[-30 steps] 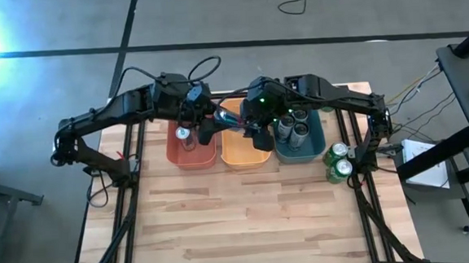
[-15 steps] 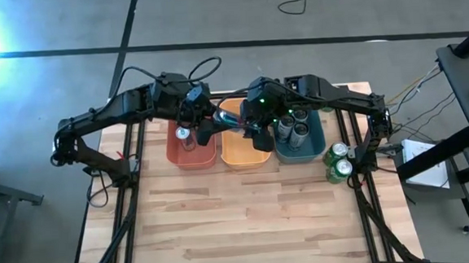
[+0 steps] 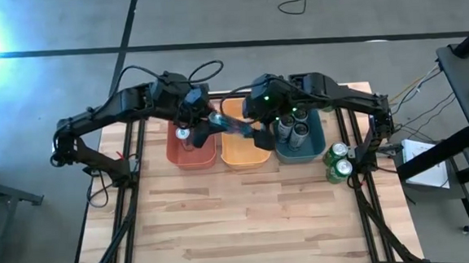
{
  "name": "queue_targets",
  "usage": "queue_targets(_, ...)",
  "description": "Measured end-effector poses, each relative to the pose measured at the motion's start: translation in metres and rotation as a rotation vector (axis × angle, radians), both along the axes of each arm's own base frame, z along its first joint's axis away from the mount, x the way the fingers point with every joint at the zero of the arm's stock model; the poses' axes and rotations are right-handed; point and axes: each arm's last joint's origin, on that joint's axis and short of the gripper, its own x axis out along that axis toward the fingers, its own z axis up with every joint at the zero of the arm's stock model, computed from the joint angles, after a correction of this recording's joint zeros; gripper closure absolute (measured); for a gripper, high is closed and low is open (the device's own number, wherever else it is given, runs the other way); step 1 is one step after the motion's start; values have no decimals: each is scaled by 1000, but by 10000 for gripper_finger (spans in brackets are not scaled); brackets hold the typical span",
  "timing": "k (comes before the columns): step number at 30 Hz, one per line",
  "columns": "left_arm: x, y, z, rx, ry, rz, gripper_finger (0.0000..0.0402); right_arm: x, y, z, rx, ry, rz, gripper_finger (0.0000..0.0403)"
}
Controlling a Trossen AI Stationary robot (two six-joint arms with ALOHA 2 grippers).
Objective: Sort soda cans
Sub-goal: Put the blue soda can into the orange bin
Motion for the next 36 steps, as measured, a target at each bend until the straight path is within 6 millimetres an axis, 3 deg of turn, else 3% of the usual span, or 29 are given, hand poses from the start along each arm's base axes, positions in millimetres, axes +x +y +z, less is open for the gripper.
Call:
queue_targets(6, -20, 4, -5, 48, 213, 112, 184, -12, 1, 20, -11, -57, 2, 66)
queue_targets(11, -30, 6, -28, 40, 448, 255, 184, -23, 2, 30, -17, -85, -6, 48)
queue_targets(21, -24, 7, -95, 42, 637, 263, 184, -27, 2, 30, -53, -61, 5, 69)
queue_targets(29, -20, 20, -137, 122, 758, 270, 183, -27, 1, 29, -52, -57, 5, 81)
queue_targets(36, -2, 34, -160, 137, 851, 269, 183, -27, 1, 29, -43, -57, -6, 91)
